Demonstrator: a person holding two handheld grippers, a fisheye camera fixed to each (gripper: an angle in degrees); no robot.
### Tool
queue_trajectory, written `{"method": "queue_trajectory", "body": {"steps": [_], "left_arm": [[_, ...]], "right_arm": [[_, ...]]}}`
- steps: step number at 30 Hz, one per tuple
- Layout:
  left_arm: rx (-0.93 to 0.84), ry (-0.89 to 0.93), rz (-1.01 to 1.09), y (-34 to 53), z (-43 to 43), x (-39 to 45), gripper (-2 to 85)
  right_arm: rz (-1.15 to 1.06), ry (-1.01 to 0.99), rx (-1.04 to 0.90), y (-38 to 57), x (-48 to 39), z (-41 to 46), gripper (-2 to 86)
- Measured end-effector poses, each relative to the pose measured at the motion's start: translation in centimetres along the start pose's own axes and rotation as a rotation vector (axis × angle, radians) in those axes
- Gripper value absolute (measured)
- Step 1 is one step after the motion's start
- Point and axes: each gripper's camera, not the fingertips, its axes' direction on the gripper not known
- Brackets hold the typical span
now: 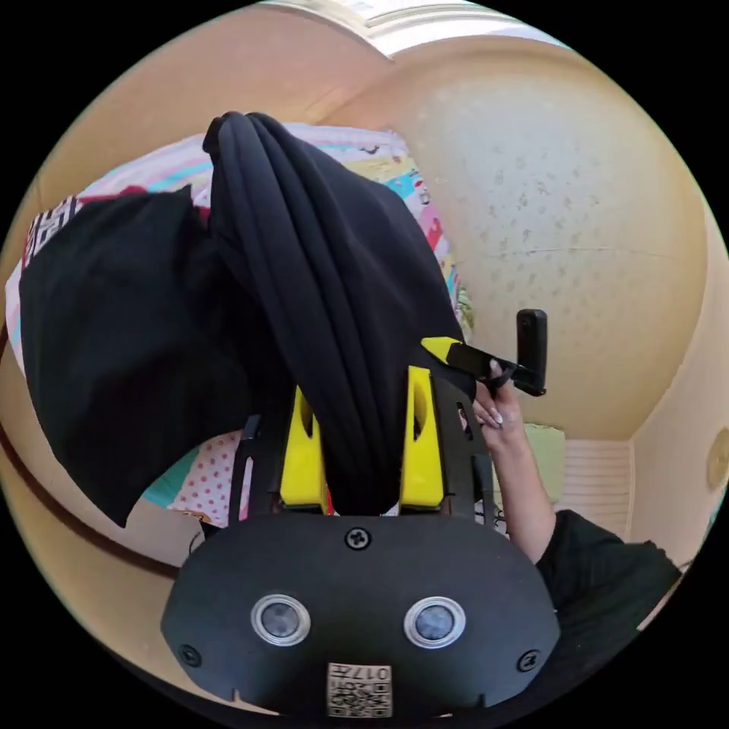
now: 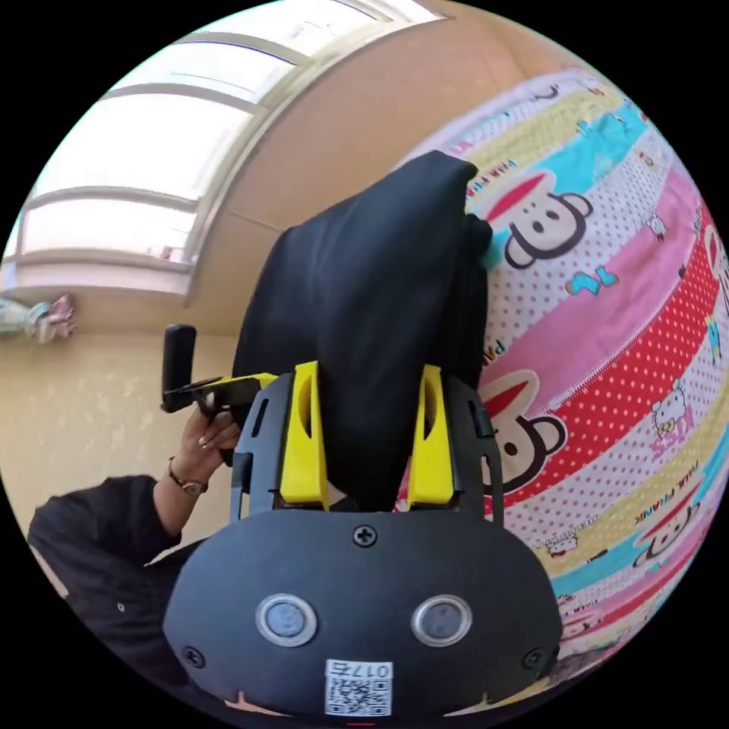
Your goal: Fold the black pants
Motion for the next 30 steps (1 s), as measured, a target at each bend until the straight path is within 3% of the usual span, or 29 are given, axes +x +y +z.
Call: {"method": "queue_trajectory", "body": {"steps": [2, 5, 12, 15, 19, 22, 27, 30], "left_arm": [[-0.191, -0.053, -0.066, -1.4, 4.6, -2.3, 16.7], [-0.227, -0.082, -0.055, -1.0, 7.2, -3.3, 15.9], [-0.195, 0.035, -0.079, 1.4, 7.7, -4.3, 16.3], [-0.291, -0.057, -0.038, 3.2, 9.0, -4.2, 13.5], [-0.427, -0.159, 0.048, 7.3, 11.6, -3.7, 11.0], [-0.502, -0.205, 0.088, 10.2, 14.2, -3.1, 9.0], [-0.611, -0.306, 0.160, 12.9, 21.2, 0.2, 6.4], [-0.678, -0.347, 0.270, 14.2, 27.4, 5.2, 5.3]], "right_arm": [[0.105, 0.163, -0.247, -1.7, 1.2, 6.8, 16.7], [0.126, 0.183, -0.299, -1.7, 1.3, 8.5, 16.6], [0.068, 0.111, -0.240, 1.7, 2.0, 6.2, 15.6], [0.092, 0.114, -0.249, 6.3, 3.0, 5.4, 13.9], [0.158, 0.112, -0.345, 18.1, 6.0, 6.4, 11.3], [0.326, 0.045, -0.384, 29.9, 9.7, 7.6, 10.8], [0.743, -0.067, -0.238, 50.5, 15.0, 8.2, 9.3], [0.958, -0.127, -0.052, 62.2, 16.4, 8.1, 8.2]]}}
